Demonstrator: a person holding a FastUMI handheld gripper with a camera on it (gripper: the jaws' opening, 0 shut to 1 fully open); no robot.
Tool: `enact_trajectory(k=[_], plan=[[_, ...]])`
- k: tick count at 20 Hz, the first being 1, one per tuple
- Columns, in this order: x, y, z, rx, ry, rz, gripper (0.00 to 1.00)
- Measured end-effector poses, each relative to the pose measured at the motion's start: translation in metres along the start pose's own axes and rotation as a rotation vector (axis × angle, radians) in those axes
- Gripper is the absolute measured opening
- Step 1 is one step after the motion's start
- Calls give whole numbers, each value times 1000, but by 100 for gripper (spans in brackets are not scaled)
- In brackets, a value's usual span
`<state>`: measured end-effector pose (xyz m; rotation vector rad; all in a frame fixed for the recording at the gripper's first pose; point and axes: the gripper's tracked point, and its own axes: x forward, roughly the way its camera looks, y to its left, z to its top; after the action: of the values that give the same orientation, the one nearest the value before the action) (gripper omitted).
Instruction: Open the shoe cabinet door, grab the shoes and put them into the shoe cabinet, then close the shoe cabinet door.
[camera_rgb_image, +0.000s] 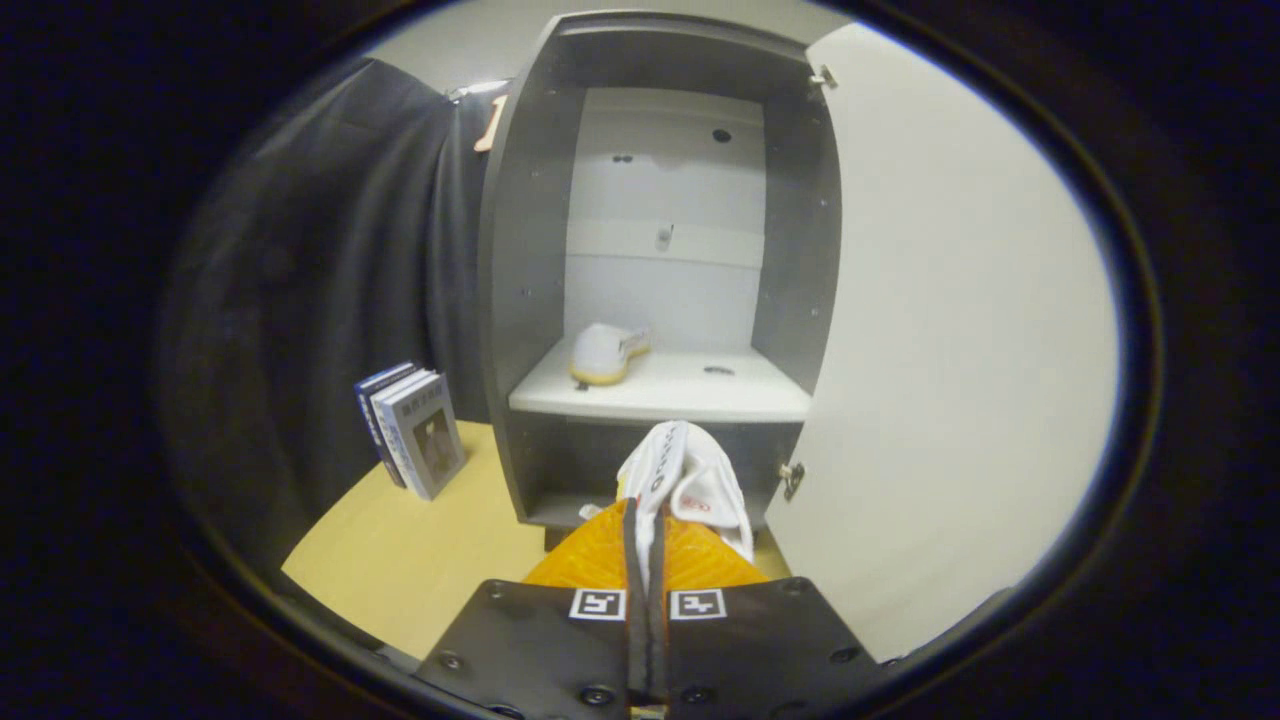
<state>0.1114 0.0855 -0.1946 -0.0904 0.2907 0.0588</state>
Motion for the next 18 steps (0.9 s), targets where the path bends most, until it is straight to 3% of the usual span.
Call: enact_trajectory(k=[7, 18], plan=[[88, -33, 77, -16, -73, 21, 2], [246, -59, 96, -37, -13, -50, 2]])
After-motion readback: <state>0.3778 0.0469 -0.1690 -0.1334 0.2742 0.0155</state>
